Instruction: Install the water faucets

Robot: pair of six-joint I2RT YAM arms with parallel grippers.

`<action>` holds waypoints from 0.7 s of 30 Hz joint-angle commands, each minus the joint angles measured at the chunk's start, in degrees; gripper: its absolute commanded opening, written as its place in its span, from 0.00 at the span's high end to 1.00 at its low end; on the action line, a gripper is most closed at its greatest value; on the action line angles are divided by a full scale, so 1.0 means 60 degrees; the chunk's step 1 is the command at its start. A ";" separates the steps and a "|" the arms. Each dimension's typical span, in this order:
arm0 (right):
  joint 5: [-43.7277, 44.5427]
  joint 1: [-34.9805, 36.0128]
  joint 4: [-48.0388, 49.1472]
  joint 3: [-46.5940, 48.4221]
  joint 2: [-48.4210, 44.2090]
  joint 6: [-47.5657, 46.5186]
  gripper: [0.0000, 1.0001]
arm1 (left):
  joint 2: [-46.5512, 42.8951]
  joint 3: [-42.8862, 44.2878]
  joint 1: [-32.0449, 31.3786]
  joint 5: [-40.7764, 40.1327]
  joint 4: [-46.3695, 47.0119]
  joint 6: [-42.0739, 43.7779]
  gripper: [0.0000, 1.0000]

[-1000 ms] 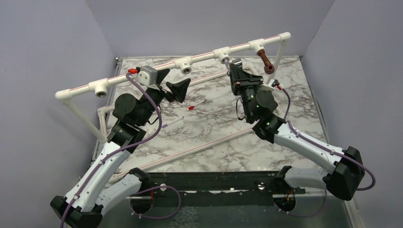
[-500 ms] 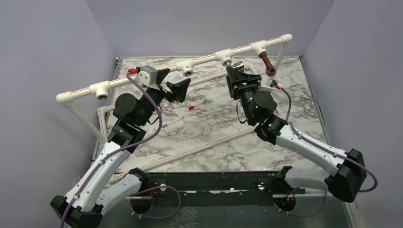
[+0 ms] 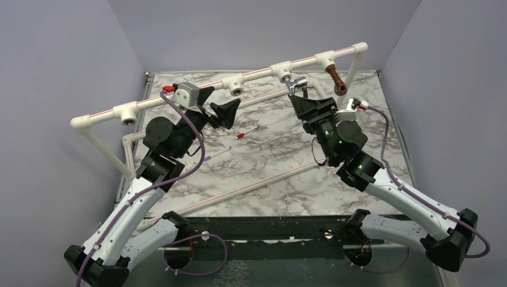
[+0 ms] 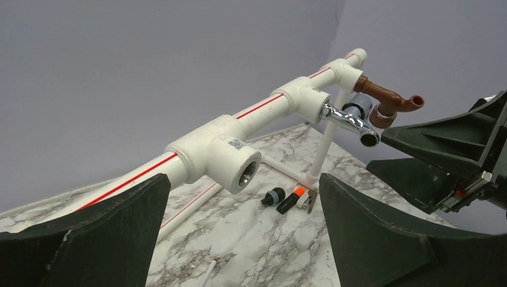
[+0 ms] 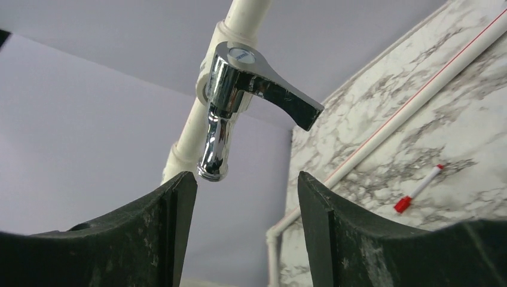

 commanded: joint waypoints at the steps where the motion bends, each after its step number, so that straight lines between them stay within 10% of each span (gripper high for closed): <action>1: -0.0651 0.0065 -0.0960 0.0593 -0.0435 -0.2306 0.33 | -0.0032 -0.0075 -0.0061 0.0025 0.0227 -0.0058 0.04; 21: -0.5234 0.0057 -0.1974 0.1592 -0.1320 -1.5632 0.26 | -0.0050 -0.0075 -0.0061 0.0011 0.0216 -0.0043 0.04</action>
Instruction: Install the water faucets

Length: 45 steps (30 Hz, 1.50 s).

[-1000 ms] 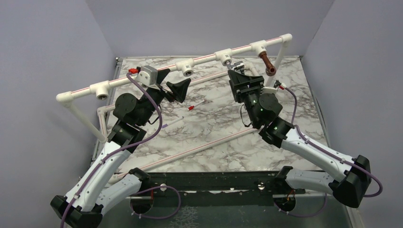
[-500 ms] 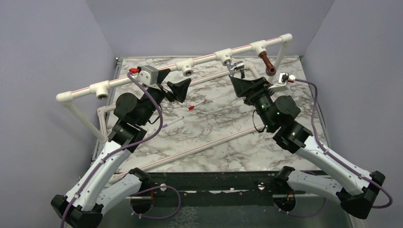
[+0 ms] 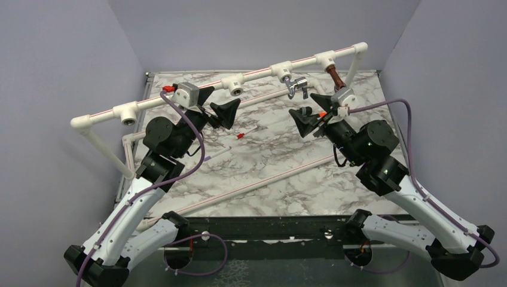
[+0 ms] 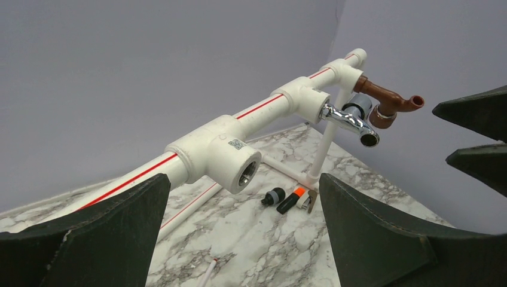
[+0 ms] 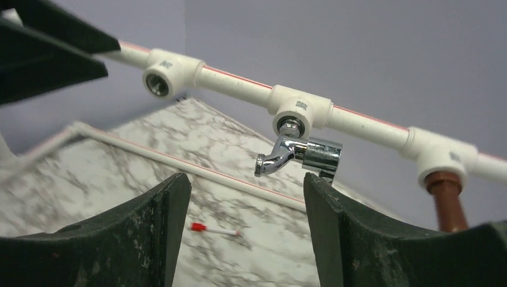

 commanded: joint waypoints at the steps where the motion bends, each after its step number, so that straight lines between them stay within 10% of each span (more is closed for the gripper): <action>1: -0.1599 0.0060 -0.0924 0.0150 -0.0241 -0.4617 0.25 | -0.0052 -0.0075 -0.0061 0.0009 0.0213 -0.0047 0.04; 23: -0.0286 0.0065 -0.0291 -0.0420 0.0601 -1.3146 0.23 | -0.0048 -0.0075 -0.0061 0.0018 0.0227 -0.0061 0.04; 45: 0.0654 0.0061 0.3328 -0.0628 0.2666 -1.5831 0.40 | -0.0096 -0.0089 -0.0160 -0.0001 0.0256 -0.0032 0.04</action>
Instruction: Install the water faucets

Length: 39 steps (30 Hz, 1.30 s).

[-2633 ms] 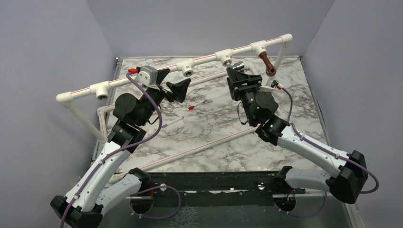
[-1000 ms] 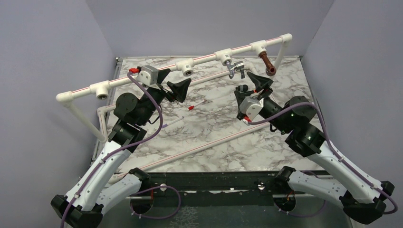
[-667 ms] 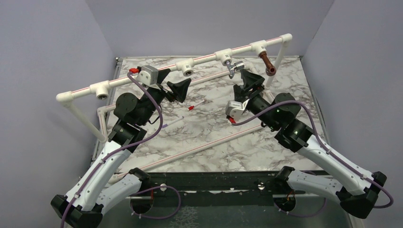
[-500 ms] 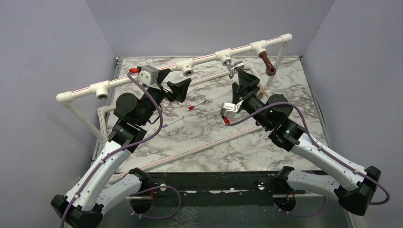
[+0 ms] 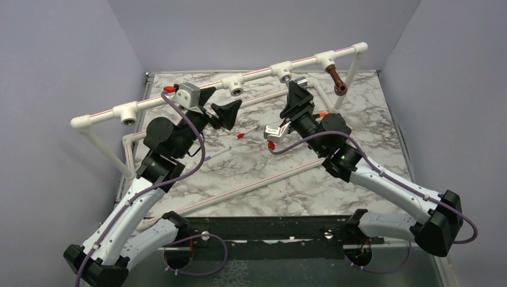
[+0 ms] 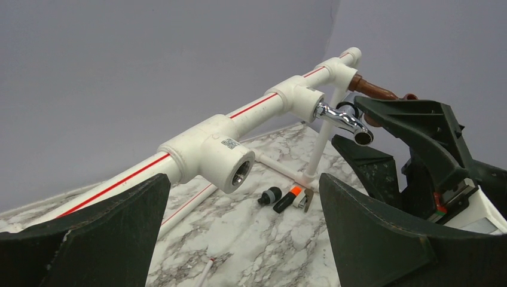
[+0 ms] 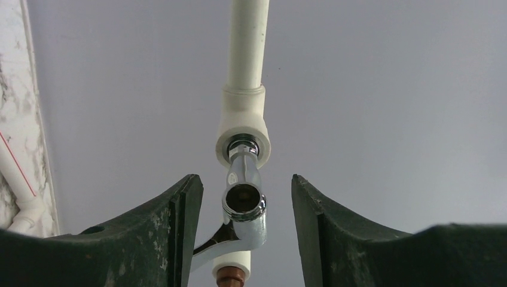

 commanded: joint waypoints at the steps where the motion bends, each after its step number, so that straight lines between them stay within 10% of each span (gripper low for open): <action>1: 0.0507 0.0055 0.0779 0.0454 0.0254 -0.0371 0.42 | -0.0094 -0.0089 -0.0061 0.0000 0.0256 -0.0003 0.04; 23: 0.0995 -0.0226 0.0697 0.0901 0.0825 0.0361 0.57 | -0.0094 -0.0089 -0.0150 -0.0063 0.0229 0.0041 0.04; 39: 0.0729 -0.0375 0.1490 0.0420 0.0910 0.2989 0.99 | -0.0080 -0.0076 -0.0178 -0.0103 0.0205 0.0070 0.04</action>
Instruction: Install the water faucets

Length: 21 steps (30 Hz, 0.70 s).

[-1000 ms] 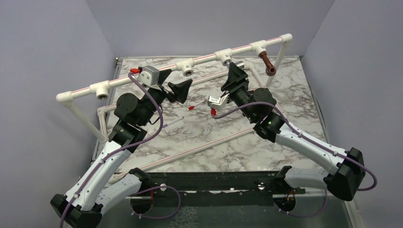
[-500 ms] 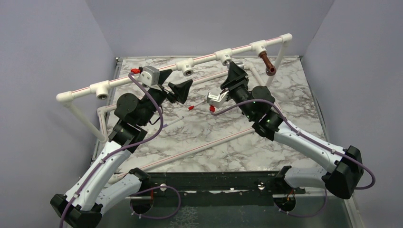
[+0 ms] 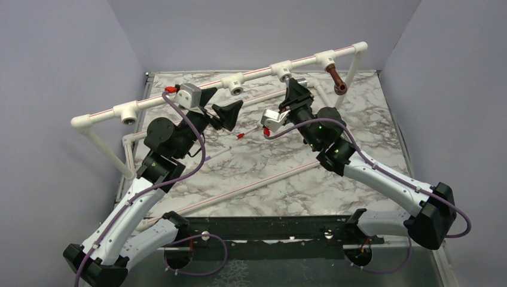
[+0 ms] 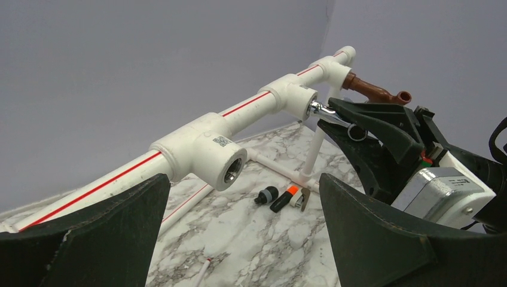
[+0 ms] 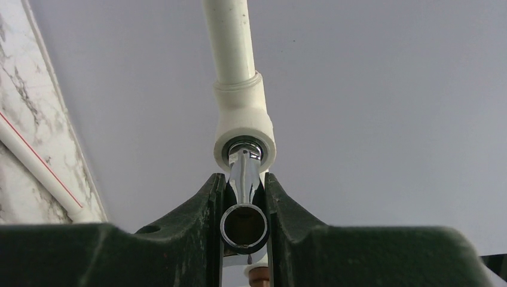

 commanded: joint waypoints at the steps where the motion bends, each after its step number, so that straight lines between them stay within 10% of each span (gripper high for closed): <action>1: 0.0046 -0.0138 0.1404 -0.0407 0.0020 0.1539 0.99 | -0.0068 -0.0071 -0.0040 -0.0101 0.0206 0.0067 0.04; 21: 0.0504 -0.0138 0.2174 0.0014 -0.0575 1.3159 0.99 | -0.0054 -0.0071 -0.0033 -0.0159 0.0154 0.0155 0.04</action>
